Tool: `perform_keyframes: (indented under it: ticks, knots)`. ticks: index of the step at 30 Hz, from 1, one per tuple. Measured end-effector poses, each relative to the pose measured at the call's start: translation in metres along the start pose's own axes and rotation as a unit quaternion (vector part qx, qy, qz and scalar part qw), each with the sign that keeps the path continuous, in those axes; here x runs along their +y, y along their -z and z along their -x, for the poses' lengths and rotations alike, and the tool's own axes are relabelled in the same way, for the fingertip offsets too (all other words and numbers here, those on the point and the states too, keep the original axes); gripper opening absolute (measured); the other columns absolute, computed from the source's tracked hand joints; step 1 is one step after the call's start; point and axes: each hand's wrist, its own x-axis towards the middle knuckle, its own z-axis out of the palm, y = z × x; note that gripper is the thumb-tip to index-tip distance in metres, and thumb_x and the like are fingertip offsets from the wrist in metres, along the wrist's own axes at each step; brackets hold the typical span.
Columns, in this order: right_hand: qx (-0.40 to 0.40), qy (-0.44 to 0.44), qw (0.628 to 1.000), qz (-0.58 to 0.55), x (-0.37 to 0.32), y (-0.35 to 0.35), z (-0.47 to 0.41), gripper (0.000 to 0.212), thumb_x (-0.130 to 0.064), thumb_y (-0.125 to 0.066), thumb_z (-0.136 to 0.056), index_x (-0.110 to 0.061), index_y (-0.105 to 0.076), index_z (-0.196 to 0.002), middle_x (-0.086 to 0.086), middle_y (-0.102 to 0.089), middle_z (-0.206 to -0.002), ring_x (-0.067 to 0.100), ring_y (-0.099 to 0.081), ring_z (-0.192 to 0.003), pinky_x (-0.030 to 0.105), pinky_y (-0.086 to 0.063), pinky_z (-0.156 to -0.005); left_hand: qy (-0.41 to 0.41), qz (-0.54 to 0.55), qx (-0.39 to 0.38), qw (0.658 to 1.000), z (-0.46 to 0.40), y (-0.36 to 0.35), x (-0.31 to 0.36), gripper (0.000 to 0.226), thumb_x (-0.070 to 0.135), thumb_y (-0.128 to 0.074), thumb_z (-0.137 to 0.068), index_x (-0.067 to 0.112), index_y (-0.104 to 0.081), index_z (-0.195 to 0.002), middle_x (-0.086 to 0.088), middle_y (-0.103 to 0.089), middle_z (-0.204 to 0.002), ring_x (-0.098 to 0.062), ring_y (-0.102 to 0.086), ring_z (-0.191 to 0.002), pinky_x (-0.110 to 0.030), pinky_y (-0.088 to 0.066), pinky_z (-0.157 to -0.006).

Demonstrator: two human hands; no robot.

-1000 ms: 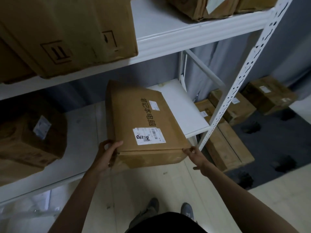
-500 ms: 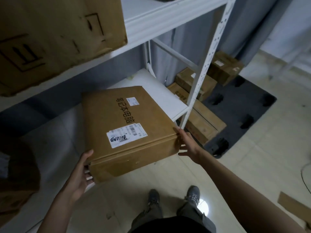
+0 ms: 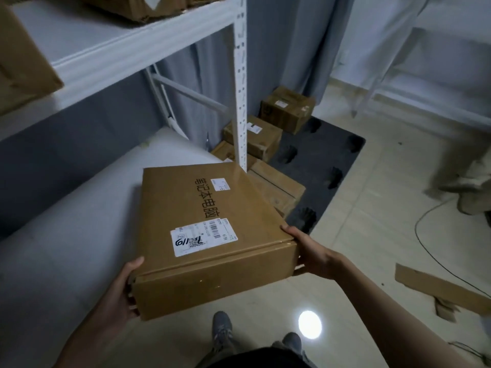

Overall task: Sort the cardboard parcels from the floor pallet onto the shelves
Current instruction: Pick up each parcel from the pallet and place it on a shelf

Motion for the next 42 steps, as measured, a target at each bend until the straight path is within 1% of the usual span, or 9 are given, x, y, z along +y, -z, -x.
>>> perform_keyframes:
  ticks: [4, 7, 19, 24, 27, 31, 35, 38, 42]
  knots:
    - [0.010, -0.009, 1.000, -0.014, 0.039, 0.048, 0.031, 0.093, -0.085, -0.050, -0.072, -0.033, -0.036, -0.148, 0.013, -0.057, -0.131, 0.035, -0.062, -0.116, 0.051, -0.056, -0.094, 0.005, -0.030, -0.013, 0.999, 0.005, -0.056, -0.010, 0.070, 0.071, -0.063, -0.065, 0.023, -0.073, -0.116, -0.011, -0.075, -0.114, -0.034, -0.065, -0.107, -0.044, -0.049, -0.089]
    - [0.027, -0.015, 0.999, -0.038, 0.068, 0.087, 0.056, 0.082, -0.082, -0.048, -0.077, -0.033, -0.041, -0.142, 0.013, -0.059, -0.128, 0.035, -0.063, -0.113, 0.051, -0.056, -0.095, -0.003, -0.052, -0.029, 0.998, 0.007, -0.106, -0.018, 0.071, 0.071, -0.064, -0.070, 0.028, -0.067, -0.127, -0.006, -0.074, -0.119, -0.034, -0.063, -0.116, -0.048, -0.047, -0.097]
    - [0.132, 0.020, 0.978, -0.163, 0.140, 0.229, 0.117, 0.072, -0.077, -0.039, -0.090, -0.030, -0.040, -0.144, 0.014, -0.057, -0.131, 0.037, -0.062, -0.116, 0.056, -0.053, -0.100, -0.033, -0.129, -0.117, 0.984, -0.015, -0.307, 0.007, 0.048, 0.064, -0.062, -0.081, 0.034, -0.066, -0.119, -0.009, -0.073, -0.118, -0.033, -0.063, -0.115, -0.057, -0.046, -0.104]
    - [0.162, 0.025, 0.962, -0.218, 0.139, 0.280, 0.108, 0.067, -0.076, -0.042, -0.089, -0.030, -0.048, -0.138, 0.016, -0.061, -0.128, 0.037, -0.065, -0.113, 0.053, -0.056, -0.096, -0.060, -0.156, -0.138, 0.976, -0.046, -0.383, 0.039, 0.039, 0.063, -0.065, -0.077, 0.037, -0.067, -0.106, 0.000, -0.079, -0.097, -0.028, -0.066, -0.107, -0.044, -0.053, -0.086]
    - [0.170, 0.023, 0.958, -0.230, 0.126, 0.319, 0.093, 0.058, -0.076, -0.042, -0.088, -0.034, -0.052, -0.126, 0.016, -0.062, -0.126, 0.036, -0.066, -0.111, 0.053, -0.056, -0.095, -0.057, -0.163, -0.148, 0.974, -0.077, -0.431, 0.061, 0.040, 0.067, -0.066, -0.072, 0.040, -0.067, -0.101, -0.004, -0.077, -0.101, -0.029, -0.065, -0.106, -0.042, -0.052, -0.078]
    - [0.183, 0.021, 0.955, -0.234, 0.091, 0.380, 0.065, 0.064, -0.078, -0.044, -0.083, -0.032, -0.055, -0.125, 0.015, -0.065, -0.125, 0.035, -0.068, -0.110, 0.046, -0.060, -0.086, -0.043, -0.161, -0.152, 0.974, -0.124, -0.494, 0.093, 0.054, 0.072, -0.066, -0.067, 0.036, -0.065, -0.108, -0.009, -0.071, -0.115, -0.031, -0.062, -0.111, -0.046, -0.050, -0.087]
    - [0.185, 0.012, 0.955, -0.231, 0.048, 0.441, 0.040, 0.062, -0.079, -0.047, -0.081, -0.032, -0.055, -0.122, 0.015, -0.063, -0.127, 0.036, -0.066, -0.112, 0.048, -0.060, -0.085, -0.012, -0.150, -0.153, 0.977, -0.163, -0.550, 0.126, 0.053, 0.070, -0.068, -0.063, 0.035, -0.066, -0.103, -0.001, -0.076, -0.101, -0.027, -0.063, -0.106, -0.041, -0.050, -0.079]
    - [0.199, 0.012, 0.952, -0.232, 0.014, 0.485, 0.020, 0.059, -0.077, -0.050, -0.083, -0.032, -0.061, -0.121, 0.014, -0.067, -0.122, 0.035, -0.069, -0.107, 0.051, -0.059, -0.089, -0.005, -0.134, -0.166, 0.977, -0.189, -0.585, 0.154, 0.062, 0.066, -0.069, -0.067, 0.028, -0.069, -0.116, -0.003, -0.077, -0.107, -0.028, -0.067, -0.109, -0.045, -0.054, -0.087]
    - [0.193, 0.026, 0.953, -0.230, -0.024, 0.525, -0.004, 0.054, -0.076, -0.051, -0.084, -0.034, -0.064, -0.116, 0.013, -0.068, -0.120, 0.037, -0.068, -0.109, 0.055, -0.056, -0.094, -0.005, -0.122, -0.152, 0.981, -0.215, -0.621, 0.193, 0.051, 0.061, -0.067, -0.079, 0.028, -0.069, -0.118, -0.010, -0.074, -0.116, -0.033, -0.065, -0.113, -0.055, -0.048, -0.102]
